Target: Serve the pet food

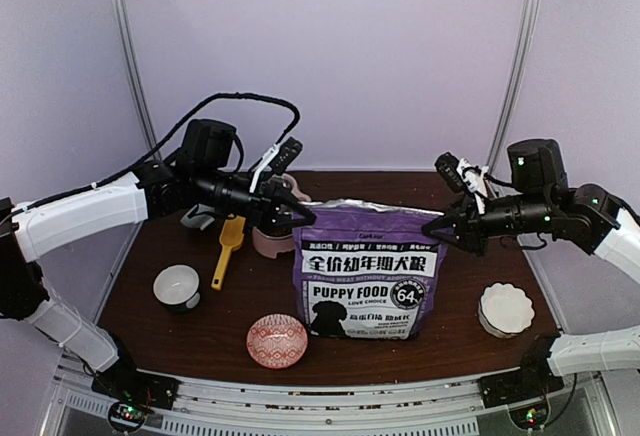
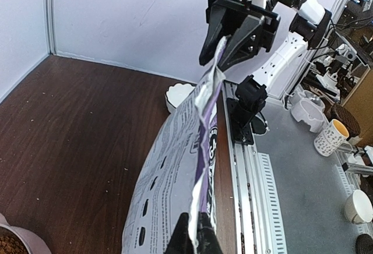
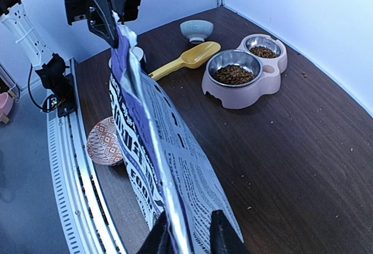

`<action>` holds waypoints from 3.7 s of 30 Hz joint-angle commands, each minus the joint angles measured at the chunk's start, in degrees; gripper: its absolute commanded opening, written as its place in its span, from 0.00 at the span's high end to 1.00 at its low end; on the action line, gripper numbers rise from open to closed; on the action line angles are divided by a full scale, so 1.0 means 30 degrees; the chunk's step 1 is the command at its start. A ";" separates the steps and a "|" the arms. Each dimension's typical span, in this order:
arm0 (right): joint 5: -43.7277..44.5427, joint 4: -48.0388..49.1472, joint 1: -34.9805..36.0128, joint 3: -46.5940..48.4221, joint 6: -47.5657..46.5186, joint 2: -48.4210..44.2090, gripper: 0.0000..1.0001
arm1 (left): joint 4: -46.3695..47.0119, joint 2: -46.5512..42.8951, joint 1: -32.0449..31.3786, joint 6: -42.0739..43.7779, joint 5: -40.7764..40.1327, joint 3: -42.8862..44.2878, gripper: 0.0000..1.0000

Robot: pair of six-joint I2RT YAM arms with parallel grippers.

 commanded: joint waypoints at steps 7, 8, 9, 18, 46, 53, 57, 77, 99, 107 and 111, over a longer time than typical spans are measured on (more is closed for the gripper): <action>0.0652 -0.1049 -0.0133 0.1329 -0.0311 -0.0456 0.81 | 0.0227 0.0355 0.0307 -0.0173 0.0353 0.0495 1.00; 0.0739 -0.1272 -0.0133 0.1371 -0.0341 -0.0433 0.83 | 0.0227 0.0355 0.0314 -0.0151 0.0357 0.0495 1.00; 0.0892 -0.1446 -0.0133 0.1401 -0.0378 -0.0433 0.84 | 0.0227 0.0355 0.0315 -0.0148 0.0354 0.0480 1.00; -0.0008 -0.1486 -0.0119 0.1728 -0.0183 -0.0098 1.00 | 0.0227 0.0385 0.0322 -0.0190 0.0371 0.0495 1.00; -0.0678 -0.3693 0.0734 0.5048 -0.1348 0.3489 0.99 | 0.0198 0.0355 0.0337 -0.0122 0.0416 0.0495 1.00; -0.1031 -0.3661 0.1082 0.5628 -0.1412 0.4051 0.97 | 0.0198 0.0385 0.0340 -0.0118 0.0468 0.0493 1.00; -0.1129 -0.3664 0.1311 0.6104 -0.1547 0.4610 0.81 | 0.0226 0.0383 0.0337 -0.0118 0.0504 0.0495 1.00; -0.1262 -0.3811 0.1815 0.7328 -0.1929 0.6235 0.80 | 0.0256 0.0344 0.0341 -0.0147 0.0605 0.0495 1.00; -0.1633 -0.3844 0.2677 0.9048 -0.2520 0.8213 1.00 | 0.0286 0.0326 0.0344 -0.0177 0.0673 0.0466 1.00; -0.1830 -0.3723 0.2955 0.9726 -0.2443 0.9014 0.85 | 0.0286 0.0326 0.0342 -0.0188 0.0739 0.0466 1.00; -0.1819 -0.3708 0.2972 1.0009 -0.2579 0.9239 1.00 | 0.0286 0.0292 0.0334 -0.0195 0.0737 0.0466 1.00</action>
